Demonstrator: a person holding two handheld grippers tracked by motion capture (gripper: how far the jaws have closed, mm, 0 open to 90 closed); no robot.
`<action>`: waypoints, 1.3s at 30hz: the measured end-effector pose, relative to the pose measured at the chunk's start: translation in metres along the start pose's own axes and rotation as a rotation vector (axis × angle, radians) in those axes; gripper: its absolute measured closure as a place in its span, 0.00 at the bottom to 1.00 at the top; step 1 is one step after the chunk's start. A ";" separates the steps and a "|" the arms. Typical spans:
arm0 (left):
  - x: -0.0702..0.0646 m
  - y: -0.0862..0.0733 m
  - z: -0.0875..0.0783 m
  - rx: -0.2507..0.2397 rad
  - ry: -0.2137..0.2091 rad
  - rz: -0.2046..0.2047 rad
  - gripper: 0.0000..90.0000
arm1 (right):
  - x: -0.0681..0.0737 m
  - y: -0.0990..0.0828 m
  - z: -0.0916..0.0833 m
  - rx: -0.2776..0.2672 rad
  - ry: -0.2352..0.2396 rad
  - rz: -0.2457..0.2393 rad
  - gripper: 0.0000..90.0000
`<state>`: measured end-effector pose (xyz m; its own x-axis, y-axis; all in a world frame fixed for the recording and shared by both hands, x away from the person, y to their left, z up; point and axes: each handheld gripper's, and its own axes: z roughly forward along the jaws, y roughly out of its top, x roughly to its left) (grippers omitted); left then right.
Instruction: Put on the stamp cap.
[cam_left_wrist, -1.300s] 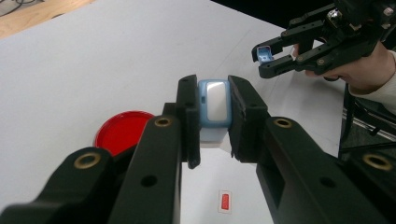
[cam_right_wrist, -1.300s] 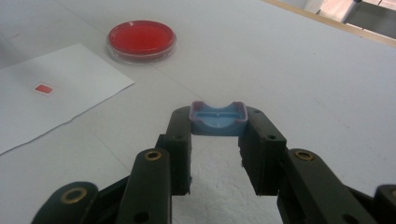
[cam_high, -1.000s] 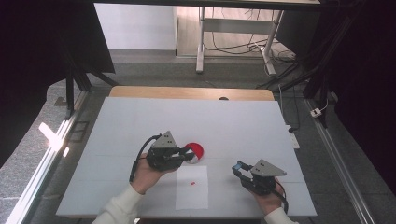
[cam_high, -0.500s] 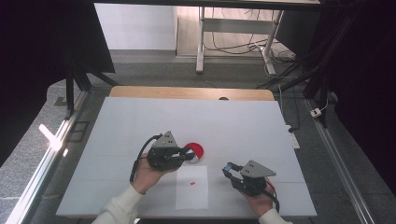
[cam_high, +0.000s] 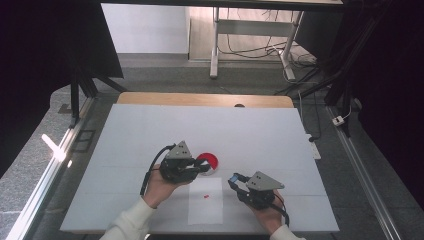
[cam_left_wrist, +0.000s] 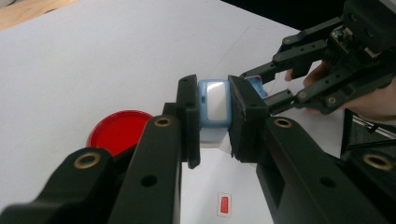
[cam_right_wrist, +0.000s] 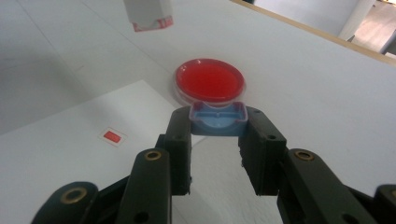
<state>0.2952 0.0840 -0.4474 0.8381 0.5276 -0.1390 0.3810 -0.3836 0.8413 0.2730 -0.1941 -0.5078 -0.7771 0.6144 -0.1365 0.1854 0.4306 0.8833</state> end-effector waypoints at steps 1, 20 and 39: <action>0.000 0.000 0.000 0.000 -0.001 0.001 0.84 | 0.002 0.001 0.003 -0.007 0.007 -0.006 0.72; -0.001 0.000 0.001 -0.002 -0.001 -0.002 0.84 | 0.024 0.014 0.029 -0.017 0.041 -0.028 0.72; -0.006 0.001 0.003 -0.014 0.004 -0.002 0.84 | 0.029 0.018 0.036 -0.022 0.026 -0.036 0.72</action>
<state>0.2919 0.0787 -0.4472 0.8356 0.5316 -0.1383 0.3771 -0.3721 0.8482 0.2756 -0.1443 -0.5122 -0.7985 0.5813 -0.1564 0.1445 0.4373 0.8876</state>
